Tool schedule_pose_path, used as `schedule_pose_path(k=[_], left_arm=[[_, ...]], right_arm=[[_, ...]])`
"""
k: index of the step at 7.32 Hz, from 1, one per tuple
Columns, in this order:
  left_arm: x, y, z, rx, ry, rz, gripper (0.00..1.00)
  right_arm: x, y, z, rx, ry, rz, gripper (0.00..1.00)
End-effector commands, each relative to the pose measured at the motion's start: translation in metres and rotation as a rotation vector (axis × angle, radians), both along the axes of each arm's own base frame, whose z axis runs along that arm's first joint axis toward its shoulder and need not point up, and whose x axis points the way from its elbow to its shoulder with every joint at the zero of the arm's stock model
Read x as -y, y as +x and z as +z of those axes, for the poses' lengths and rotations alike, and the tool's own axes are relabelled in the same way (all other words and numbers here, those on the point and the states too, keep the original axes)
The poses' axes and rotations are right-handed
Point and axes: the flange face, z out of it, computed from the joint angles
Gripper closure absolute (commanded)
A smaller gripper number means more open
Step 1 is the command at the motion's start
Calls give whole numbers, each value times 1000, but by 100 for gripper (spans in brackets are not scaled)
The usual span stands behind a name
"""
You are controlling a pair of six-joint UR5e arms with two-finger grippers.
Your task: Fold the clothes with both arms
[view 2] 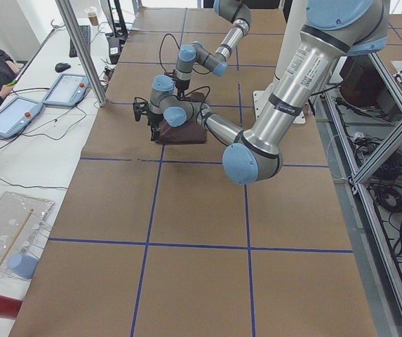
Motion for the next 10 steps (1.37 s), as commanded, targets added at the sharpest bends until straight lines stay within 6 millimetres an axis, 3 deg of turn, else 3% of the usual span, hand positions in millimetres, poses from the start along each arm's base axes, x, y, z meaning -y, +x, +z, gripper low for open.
schedule_pose_path(k=[1,3,5,8,9,10], left_arm=[[0,1,0,0,0,1,0],[0,0,1,1,-2,-2,0],[0,0,1,1,-2,-2,0],[0,0,1,1,-2,-2,0],[0,1,1,0,-3,-1,0],[0,0,1,-1,-6,-5,0]], right_arm=[[1,1,-2,1,1,1,53],[1,1,-1,0,-1,2,55],[1,1,-2,1,0,2,73],[8,14,-11,17,4,11,72],[8,14,-11,17,4,11,79],[9,14,-9,15,4,14,100]])
